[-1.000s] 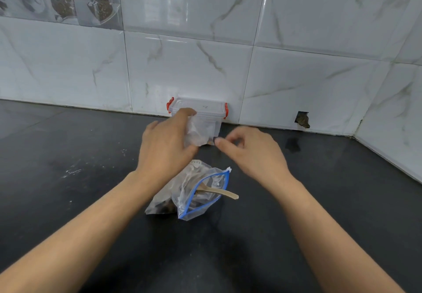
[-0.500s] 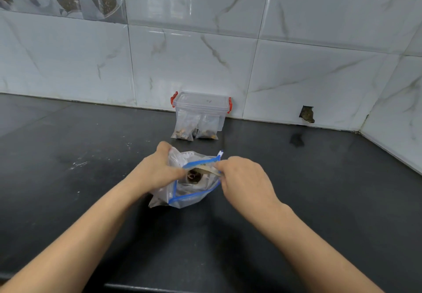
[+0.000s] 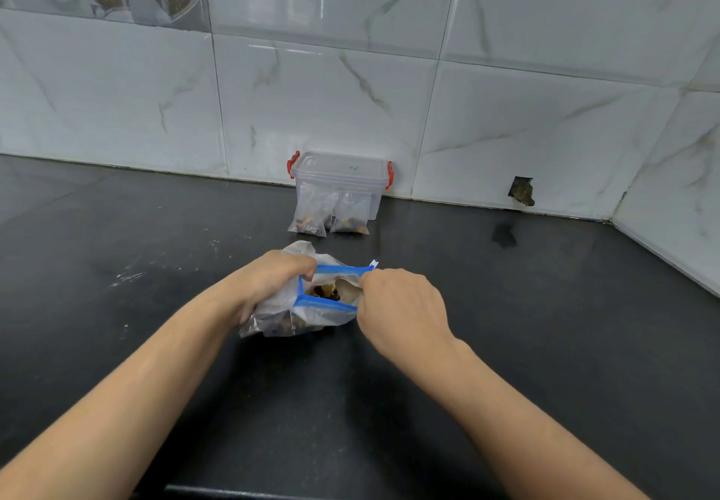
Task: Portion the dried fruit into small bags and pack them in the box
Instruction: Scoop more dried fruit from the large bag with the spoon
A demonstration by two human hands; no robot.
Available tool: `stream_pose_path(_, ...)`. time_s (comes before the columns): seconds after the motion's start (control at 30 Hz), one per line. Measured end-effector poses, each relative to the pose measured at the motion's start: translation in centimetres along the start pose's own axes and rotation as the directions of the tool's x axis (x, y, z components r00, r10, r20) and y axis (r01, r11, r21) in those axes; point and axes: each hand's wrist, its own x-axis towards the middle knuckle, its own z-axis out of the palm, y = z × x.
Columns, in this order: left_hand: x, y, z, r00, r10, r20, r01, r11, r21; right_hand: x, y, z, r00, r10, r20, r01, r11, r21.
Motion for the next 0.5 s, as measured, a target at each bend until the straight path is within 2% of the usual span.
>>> stream_pose_path(0.23, 0.2, -0.4, 1.1, 0.997, 0.07, 0.023, -0.069, 0.995, -0.069, 1.0, 1.0, 1.4, 0.982, 0.109, 0.153, -0.143, 0.962, 0.234)
stream_pose_path(0.37, 0.5, -0.5, 1.1, 0.992, 0.113, 0.057, -0.106, 0.987, -0.117, 0.8, 1.4, 2.2, 0.982, 0.09, 0.168, -0.135, 0.951, 0.277)
stream_pose_path(0.5, 0.8, -0.9, 1.2, 0.991, 0.131, 0.037, -0.117, 0.959, -0.259, 0.6, 1.4, 2.3, 0.98, 0.047, 0.194, -0.105, 0.949, 0.297)
